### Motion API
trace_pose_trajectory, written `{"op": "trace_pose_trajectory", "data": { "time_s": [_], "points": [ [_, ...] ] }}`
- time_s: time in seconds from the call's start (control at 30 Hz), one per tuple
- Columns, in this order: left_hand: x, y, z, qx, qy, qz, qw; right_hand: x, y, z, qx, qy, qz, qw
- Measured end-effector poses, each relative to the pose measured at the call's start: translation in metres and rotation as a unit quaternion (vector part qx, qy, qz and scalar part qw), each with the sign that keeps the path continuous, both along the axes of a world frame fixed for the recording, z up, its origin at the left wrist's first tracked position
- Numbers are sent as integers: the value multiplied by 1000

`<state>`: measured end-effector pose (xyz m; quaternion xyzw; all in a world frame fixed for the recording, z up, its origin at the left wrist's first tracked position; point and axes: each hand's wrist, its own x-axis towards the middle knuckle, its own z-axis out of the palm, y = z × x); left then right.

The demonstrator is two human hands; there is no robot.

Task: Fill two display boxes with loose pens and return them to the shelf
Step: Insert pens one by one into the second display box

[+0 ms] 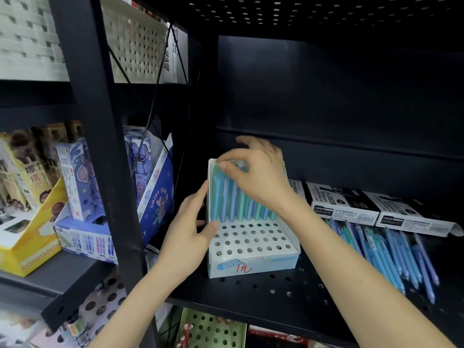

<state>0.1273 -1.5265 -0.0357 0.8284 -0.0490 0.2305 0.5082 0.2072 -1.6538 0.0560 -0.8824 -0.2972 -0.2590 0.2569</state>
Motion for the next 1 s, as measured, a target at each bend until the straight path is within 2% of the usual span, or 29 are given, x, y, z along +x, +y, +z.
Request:
{"op": "trace_pose_trajectory", "data": {
  "time_s": [0.13, 0.23, 0.33, 0.43, 0.53, 0.67, 0.73, 0.83, 0.9, 1.0],
  "points": [
    [-5, -6, 6, 23, -26, 87, 996, -13, -42, -14, 116, -11, -24, 993],
    [-10, -20, 11, 106, -90, 173, 975, -19, -102, -37, 143, 26, -91, 985],
    [-14, -48, 20, 113, -164, 159, 967, -27, -167, -61, 131, 79, -194, 969],
    [-13, -89, 29, 76, -174, 78, 979, -32, -224, -81, 83, 102, -306, 943],
    [-4, -132, 29, 75, -122, -11, 990, -35, -263, -94, 33, 129, -360, 923],
    [21, -174, 18, 137, 11, -71, 988, -32, -286, -104, -18, 175, -373, 911],
    [36, -186, 12, 167, 100, -70, 978, -29, -286, -106, -30, 162, -369, 915],
    [59, -193, 1, 182, 201, -45, 961, -31, -273, -106, -8, 95, -338, 936],
    [71, -195, -5, 200, 220, -17, 955, -34, -261, -106, -1, 96, -300, 949],
    [81, -196, -6, 227, 227, 12, 947, -30, -251, -107, -62, 144, -262, 952]
  ]
}}
